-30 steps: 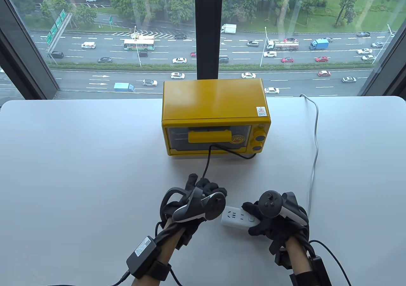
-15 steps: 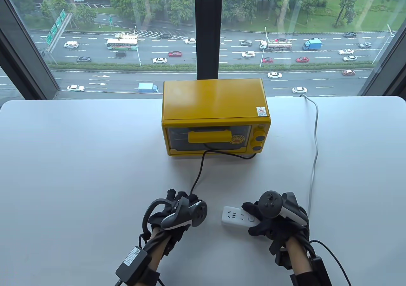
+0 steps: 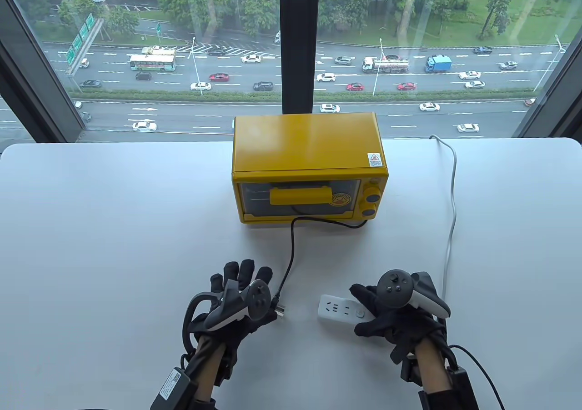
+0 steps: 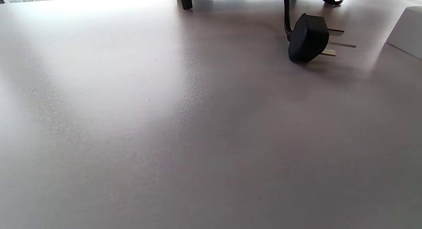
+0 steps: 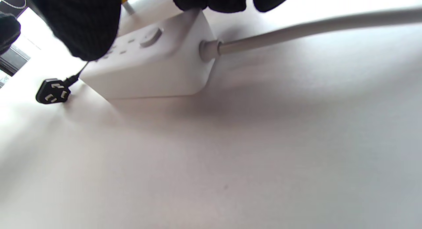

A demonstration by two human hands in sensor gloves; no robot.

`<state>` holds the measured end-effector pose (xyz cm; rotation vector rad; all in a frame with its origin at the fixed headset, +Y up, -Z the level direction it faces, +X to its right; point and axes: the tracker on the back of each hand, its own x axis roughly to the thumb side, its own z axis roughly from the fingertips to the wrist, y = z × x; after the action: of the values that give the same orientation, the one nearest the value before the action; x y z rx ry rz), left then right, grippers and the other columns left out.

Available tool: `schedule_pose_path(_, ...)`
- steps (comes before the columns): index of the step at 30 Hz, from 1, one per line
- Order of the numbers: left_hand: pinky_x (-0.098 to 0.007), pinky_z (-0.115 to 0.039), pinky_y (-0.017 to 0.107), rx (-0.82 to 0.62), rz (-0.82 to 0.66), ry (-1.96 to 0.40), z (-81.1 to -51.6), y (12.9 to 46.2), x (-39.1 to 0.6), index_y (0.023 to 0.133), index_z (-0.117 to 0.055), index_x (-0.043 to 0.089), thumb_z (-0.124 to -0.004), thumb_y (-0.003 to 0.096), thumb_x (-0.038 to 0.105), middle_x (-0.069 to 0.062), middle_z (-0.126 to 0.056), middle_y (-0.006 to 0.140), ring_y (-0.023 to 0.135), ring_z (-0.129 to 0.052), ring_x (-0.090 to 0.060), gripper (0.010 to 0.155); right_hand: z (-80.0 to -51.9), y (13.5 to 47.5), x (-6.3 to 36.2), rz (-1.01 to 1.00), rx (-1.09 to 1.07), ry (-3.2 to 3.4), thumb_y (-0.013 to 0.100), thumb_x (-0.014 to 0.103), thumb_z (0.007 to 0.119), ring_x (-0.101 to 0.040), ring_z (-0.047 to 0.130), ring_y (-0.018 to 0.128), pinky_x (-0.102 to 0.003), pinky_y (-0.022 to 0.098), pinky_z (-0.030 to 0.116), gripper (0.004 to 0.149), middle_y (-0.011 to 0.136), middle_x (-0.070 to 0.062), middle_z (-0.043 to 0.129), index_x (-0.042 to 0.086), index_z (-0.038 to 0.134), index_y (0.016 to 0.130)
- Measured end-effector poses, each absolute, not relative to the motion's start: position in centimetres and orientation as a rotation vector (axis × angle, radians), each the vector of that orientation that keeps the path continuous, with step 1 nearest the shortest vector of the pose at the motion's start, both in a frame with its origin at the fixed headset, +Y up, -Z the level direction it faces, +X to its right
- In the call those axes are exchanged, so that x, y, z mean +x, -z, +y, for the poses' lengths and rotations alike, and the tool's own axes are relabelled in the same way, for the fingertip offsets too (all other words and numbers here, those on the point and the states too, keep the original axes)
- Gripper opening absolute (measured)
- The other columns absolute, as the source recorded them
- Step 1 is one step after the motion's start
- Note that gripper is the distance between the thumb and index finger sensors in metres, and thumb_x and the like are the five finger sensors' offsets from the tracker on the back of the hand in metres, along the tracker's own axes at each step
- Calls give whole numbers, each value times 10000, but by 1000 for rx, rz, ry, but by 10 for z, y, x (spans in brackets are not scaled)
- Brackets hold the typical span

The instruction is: Unplug the oven

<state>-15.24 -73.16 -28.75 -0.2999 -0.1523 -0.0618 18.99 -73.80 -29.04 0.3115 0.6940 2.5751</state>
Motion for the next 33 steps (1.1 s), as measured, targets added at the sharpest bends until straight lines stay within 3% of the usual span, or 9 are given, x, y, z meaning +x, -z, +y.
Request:
schedule_pose_path(5, -672, -11, 769, -214, -76, -1, -732, 288, -172, 1043, 140, 376, -304, 463, 673, -82, 228, 1136, 1044, 195, -451, 788, -711, 284, 210, 218, 142, -2766, 559, 556, 559, -272, 75, 1142, -548, 871, 183, 671, 1261, -11, 100, 392, 243, 1128)
schedule_pose_path(11, -697, -2, 748, -258, -67, 49, -740, 291, -171, 1050, 150, 364, -230, 458, 675, -95, 228, 1144, 1038, 198, -473, 770, -726, 296, 235, 75, -55, -2999, 532, 635, 479, -199, -159, 1062, -522, 827, -5, 700, 1193, 65, -120, 452, 101, 1091)
schedule_pose_path(16, -708, 9, 732, -311, -44, 85, -746, 292, -172, 1043, 170, 362, -208, 454, 682, -106, 250, 1132, 1020, 218, -485, 770, -737, 296, 240, 142, -136, -3082, 522, 685, 458, -235, -229, 1019, -559, 793, -45, 735, 1160, 46, -197, 450, 45, 1084)
schedule_pose_path(33, -701, 16, 731, -343, -56, 66, -750, 292, -171, 1035, 176, 362, -223, 458, 680, -111, 255, 1123, 1015, 226, -473, 771, -743, 296, 232, 284, -143, -3142, 518, 693, 484, -247, -246, 1009, -561, 786, -67, 755, 1155, 34, -209, 455, 41, 1081)
